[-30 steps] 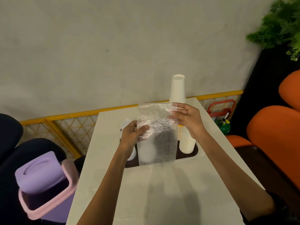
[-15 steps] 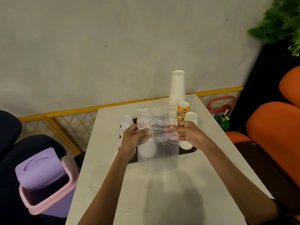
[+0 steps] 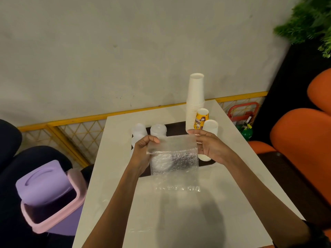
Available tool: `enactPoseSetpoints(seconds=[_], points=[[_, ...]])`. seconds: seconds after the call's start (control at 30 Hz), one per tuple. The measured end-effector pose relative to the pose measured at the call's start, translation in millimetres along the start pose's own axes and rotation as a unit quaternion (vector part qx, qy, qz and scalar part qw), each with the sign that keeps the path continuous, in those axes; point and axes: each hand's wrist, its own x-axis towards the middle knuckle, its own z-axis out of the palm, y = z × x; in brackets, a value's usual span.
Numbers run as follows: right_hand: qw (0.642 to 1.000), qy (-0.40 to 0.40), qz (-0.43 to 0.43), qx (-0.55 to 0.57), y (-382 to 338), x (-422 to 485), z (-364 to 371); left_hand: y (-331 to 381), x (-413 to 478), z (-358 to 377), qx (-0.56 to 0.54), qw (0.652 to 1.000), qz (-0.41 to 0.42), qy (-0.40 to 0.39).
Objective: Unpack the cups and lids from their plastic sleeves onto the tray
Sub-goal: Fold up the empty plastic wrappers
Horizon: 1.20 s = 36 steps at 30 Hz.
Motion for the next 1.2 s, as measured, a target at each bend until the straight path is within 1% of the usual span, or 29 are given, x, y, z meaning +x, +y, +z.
enactPoseSetpoints(seconds=[0.07,0.2,0.3,0.37,0.43,0.47,0.5,0.57,0.6,0.63,0.67,0.7,0.77,0.8,0.87,0.97,1.07,1.2], points=[[0.998,-0.011,0.029,0.046,3.4,-1.6,2.6,0.8,0.4,0.2,-0.019,1.0,0.009,0.008],[0.996,-0.056,0.074,0.002,12.5,-7.5,6.2,1.0,1.4,3.9,-0.005,0.998,0.051,0.028],[0.995,-0.034,0.078,-0.044,18.9,-4.9,13.5,0.1,3.0,6.5,0.034,0.995,0.087,0.045],[0.997,-0.007,0.073,-0.031,21.9,-1.3,15.6,-0.5,4.5,7.3,0.049,0.992,0.102,0.048],[0.998,0.002,0.058,-0.007,24.2,2.2,16.3,-1.4,5.3,7.2,0.054,0.992,0.109,0.043],[0.999,0.01,0.051,-0.001,23.8,2.5,16.9,-0.7,5.4,7.6,0.042,0.993,0.102,0.043],[0.999,0.024,0.047,0.001,22.5,1.9,17.0,0.3,6.2,8.2,0.02,0.996,0.078,0.05],[0.998,0.046,0.036,0.004,23.3,4.6,14.9,3.6,6.6,9.0,-0.036,0.997,-0.016,0.067],[0.998,0.054,0.028,0.004,24.0,6.6,13.2,4.4,5.6,9.4,-0.051,0.995,-0.061,0.063],[0.998,0.065,0.017,-0.009,24.6,8.0,11.4,3.9,3.6,9.4,-0.045,0.993,-0.099,0.049],[0.997,0.076,0.003,-0.03,23.7,7.9,11.6,1.3,1.1,8.8,-0.016,0.991,-0.127,0.033],[0.995,0.085,-0.012,-0.048,23.9,8.9,11.9,-2.7,-1.7,7.6,0.024,0.99,-0.136,0.019],[0.994,0.09,-0.032,-0.056,22.4,7.9,14.3,-8.8,-6.7,7.4,0.092,0.989,-0.116,0.003],[0.993,0.092,-0.035,-0.057,21.3,7.1,15.2,-10.3,-8.1,8.3,0.105,0.989,-0.101,0.001],[0.994,0.084,-0.039,-0.061,21.1,7.0,12.8,-9.6,-9.9,9.8,0.093,0.992,-0.082,0.004],[0.998,0.046,-0.01,-0.032,22.4,2.8,11.7,-10.1,-8.8,8.9,0.075,0.995,-0.064,0.032],[0.999,0.016,0.006,-0.042,25.8,-1.2,9.6,-12.0,-8.1,7.6,0.057,0.996,-0.055,0.049],[1.0,0.023,0.006,-0.007,29.9,-2.0,8.9,-11.8,-11.5,7.7,0.039,0.996,-0.067,0.033]])
